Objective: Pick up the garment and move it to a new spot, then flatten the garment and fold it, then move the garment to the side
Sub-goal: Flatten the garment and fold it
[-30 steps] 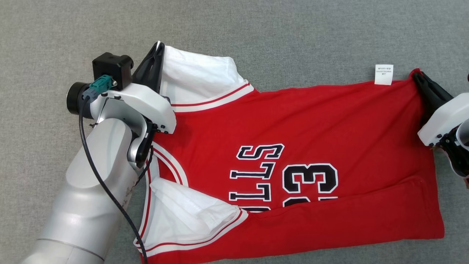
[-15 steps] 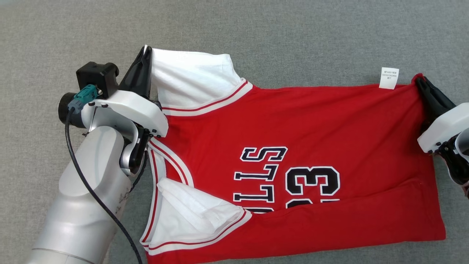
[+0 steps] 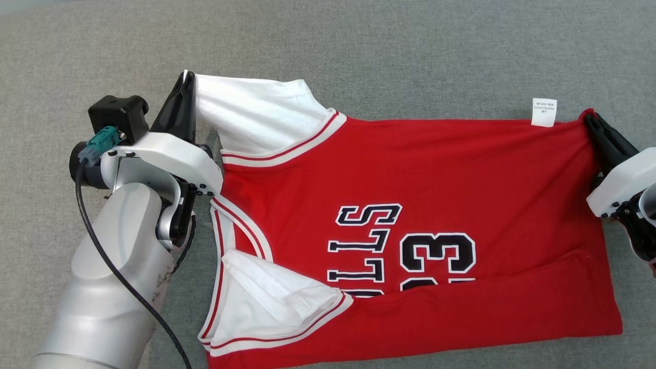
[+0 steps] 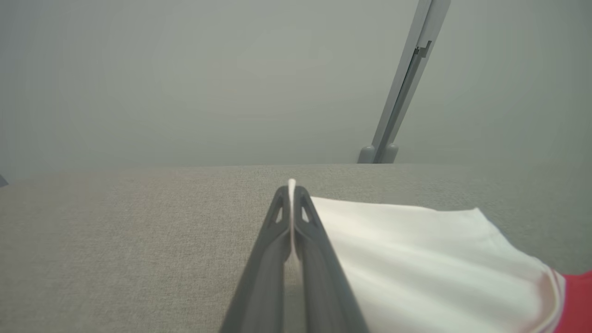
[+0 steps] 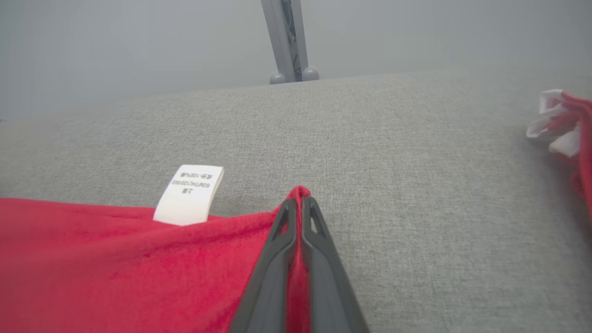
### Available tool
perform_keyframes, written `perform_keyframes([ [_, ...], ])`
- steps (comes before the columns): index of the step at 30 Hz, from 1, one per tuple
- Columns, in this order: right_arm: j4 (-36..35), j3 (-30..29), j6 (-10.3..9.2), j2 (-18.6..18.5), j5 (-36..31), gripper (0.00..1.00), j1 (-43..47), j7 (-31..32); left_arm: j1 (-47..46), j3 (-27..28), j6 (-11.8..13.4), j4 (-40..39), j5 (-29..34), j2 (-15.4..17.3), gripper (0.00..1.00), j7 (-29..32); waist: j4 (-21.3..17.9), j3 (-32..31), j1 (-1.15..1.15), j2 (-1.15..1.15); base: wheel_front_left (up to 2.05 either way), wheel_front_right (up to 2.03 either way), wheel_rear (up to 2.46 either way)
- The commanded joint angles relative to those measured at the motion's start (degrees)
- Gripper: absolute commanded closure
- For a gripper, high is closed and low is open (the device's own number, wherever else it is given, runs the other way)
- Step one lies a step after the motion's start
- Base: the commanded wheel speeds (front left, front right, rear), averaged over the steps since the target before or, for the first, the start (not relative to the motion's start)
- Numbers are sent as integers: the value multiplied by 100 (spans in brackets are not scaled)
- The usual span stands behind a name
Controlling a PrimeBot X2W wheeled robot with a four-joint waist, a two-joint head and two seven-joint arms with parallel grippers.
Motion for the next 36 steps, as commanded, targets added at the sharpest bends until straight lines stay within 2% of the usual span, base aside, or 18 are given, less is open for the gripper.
perform_keyframes([
  [1,-62,-19,-5,-80,28,100,-62,-37,-3,38,20,0,-64,46,100,-49,-9,-15,0,0,0,0,0],
  [9,-593,-319,-4,-126,-180,100,170,-35,98,-50,-112,-137,-88,66,100,-30,-18,-140,0,0,0,0,0],
  [18,-980,-514,-4,-227,-427,100,844,-35,662,-182,-360,-724,-220,277,100,199,52,-505,0,0,0,0,0],
  [28,-1273,-619,-4,-449,-613,100,1376,-36,1617,-409,-301,-1928,-218,669,100,625,145,-845,0,0,0,0,0],
  [36,-1423,-719,-4,-630,-1261,100,1598,-35,2456,-539,-244,-3013,-298,1121,100,1090,193,-955,0,0,0,0,0],
])
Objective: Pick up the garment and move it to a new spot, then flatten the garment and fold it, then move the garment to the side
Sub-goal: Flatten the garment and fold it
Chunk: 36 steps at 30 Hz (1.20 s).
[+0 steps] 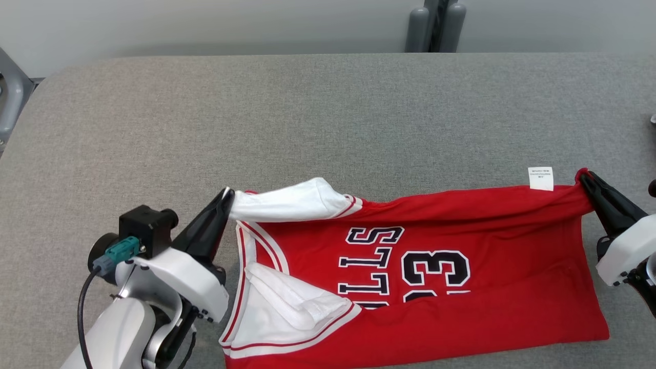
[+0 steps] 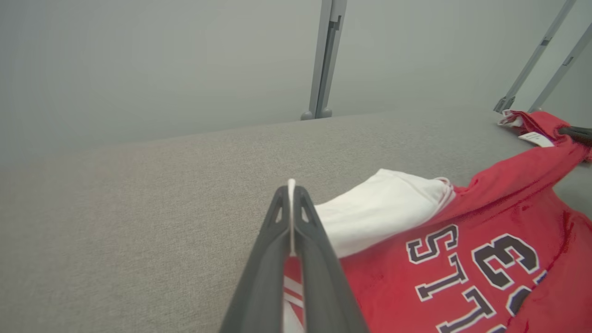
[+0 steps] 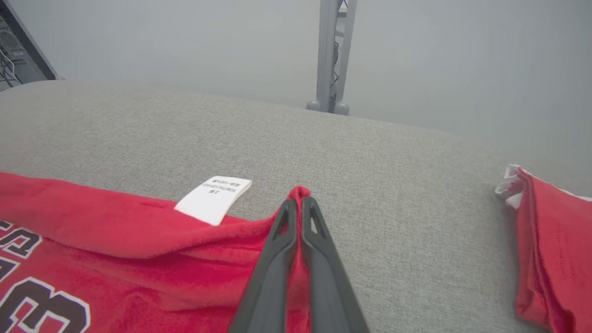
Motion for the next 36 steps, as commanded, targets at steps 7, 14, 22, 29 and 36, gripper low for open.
perform_keyframes([
  [7,-94,-72,-3,-132,-858,100,262,-27,683,-57,-34,-826,-260,454,100,524,56,-65,0,0,0,0,0],
  [14,-178,95,-3,-252,-1317,100,415,-27,1112,-223,-277,-1419,-588,835,100,1103,96,-136,0,0,0,0,0],
  [22,-276,277,-3,-414,-1447,100,472,-27,1421,-473,-457,-1980,-957,1245,100,1880,91,-182,0,0,0,0,0],
  [29,-302,589,-3,-584,-1244,100,490,-27,1546,-639,-541,-2280,-1205,1475,100,2344,46,-239,0,0,0,0,0],
  [36,-510,1366,-3,-865,-497,0,466,110,1643,-777,-486,-2386,-1246,1626,100,2662,-48,-348,0,0,0,0,0],
])
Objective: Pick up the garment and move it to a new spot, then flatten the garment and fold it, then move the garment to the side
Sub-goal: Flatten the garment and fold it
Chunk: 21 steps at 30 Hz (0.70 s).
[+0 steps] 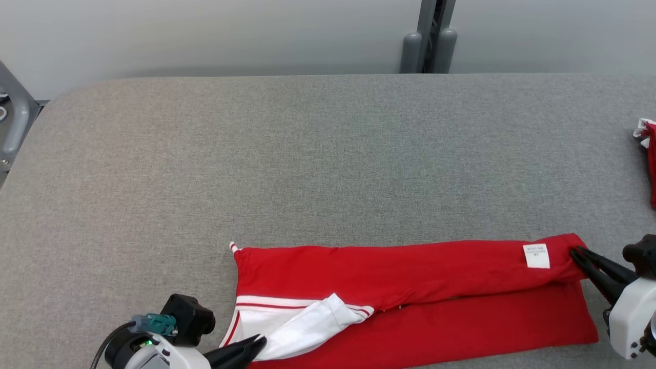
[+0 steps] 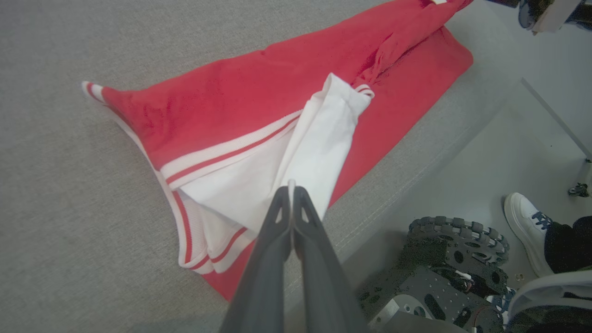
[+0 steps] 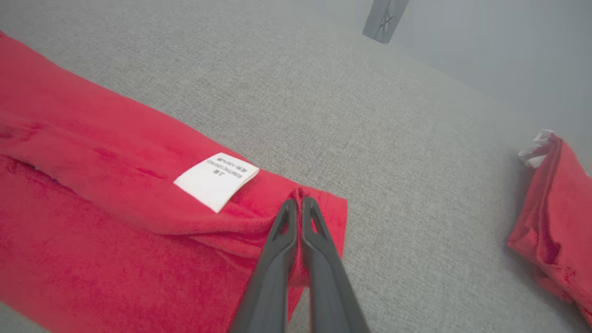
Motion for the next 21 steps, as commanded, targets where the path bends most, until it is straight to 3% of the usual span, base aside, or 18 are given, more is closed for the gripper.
perform_keyframes([
  [1,-132,239,-4,-114,294,0,26,147,35,-27,28,-16,19,46,100,64,-26,-29,0,0,0,0,0],
  [6,-785,784,-4,-638,1130,0,-112,532,69,-123,59,-6,56,59,100,160,-78,-72,0,0,0,0,0],
  [7,-869,849,-5,-748,1270,0,-141,601,77,-136,79,17,74,68,89,189,-89,-77,0,0,0,0,0],
  [8,-934,914,-4,-853,1394,0,-170,670,88,-149,110,32,81,71,53,215,-101,-84,0,0,0,0,0],
  [9,-984,962,-4,-955,1500,0,-207,739,113,-168,138,47,43,64,6,271,-111,-94,0,0,0,0,0],
  [10,-1015,965,-4,-1036,1585,0,-259,761,130,-196,145,53,1,80,0,335,-121,-102,0,0,0,0,0],
  [16,-701,709,-4,-1082,1869,0,-456,371,58,-142,221,-46,-51,184,0,465,-168,-163,0,0,0,0,0],
  [21,-368,251,-4,-812,1994,0,-462,27,-120,135,378,-58,180,24,0,-44,-189,-226,0,0,0,0,0],
])
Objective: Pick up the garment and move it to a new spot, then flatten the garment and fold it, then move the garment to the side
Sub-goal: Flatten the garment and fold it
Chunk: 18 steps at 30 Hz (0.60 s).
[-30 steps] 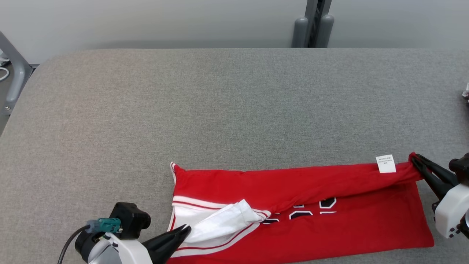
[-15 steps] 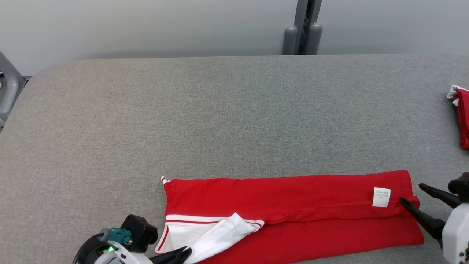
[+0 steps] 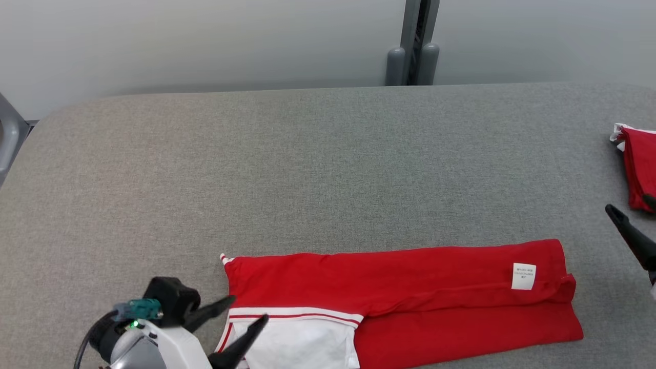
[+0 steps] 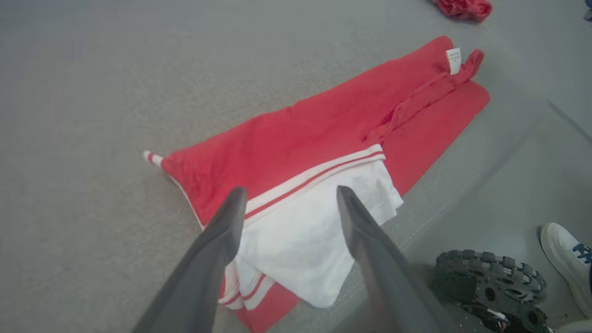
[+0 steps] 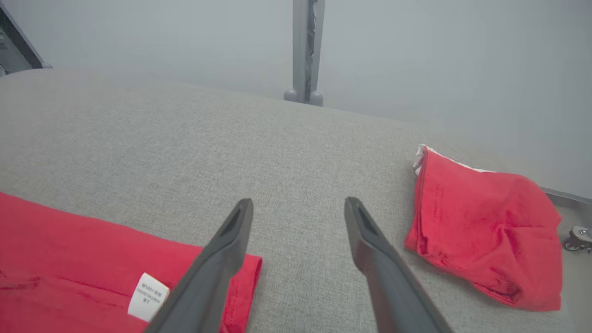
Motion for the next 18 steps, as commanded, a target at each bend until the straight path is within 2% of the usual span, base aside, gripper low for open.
perform_keyframes([
  [1,135,-293,-3,153,-72,0,54,-110,-139,160,121,92,150,-139,0,-362,-19,-37,0,0,0,0,0],
  [2,135,-293,-3,153,-72,0,54,-110,-139,160,121,92,150,-139,0,-362,-19,-37,0,0,0,0,0],
  [4,184,-709,-3,391,-167,0,135,-140,-221,337,260,216,242,-346,0,-794,-48,-68,0,0,0,0,0],
  [9,8,-2208,-3,1027,-998,0,663,-134,-267,689,567,615,400,-909,0,-1880,-146,-126,0,0,0,0,0],
  [13,-365,-3397,-3,1655,-1804,0,1262,-136,-212,874,638,1001,399,-1272,0,-2642,-221,-169,0,0,0,0,0],
  [18,-920,-4355,-3,2424,-2676,0,1964,-136,-126,1089,700,1522,460,-1683,0,-3585,-276,-226,0,0,0,0,0],
])
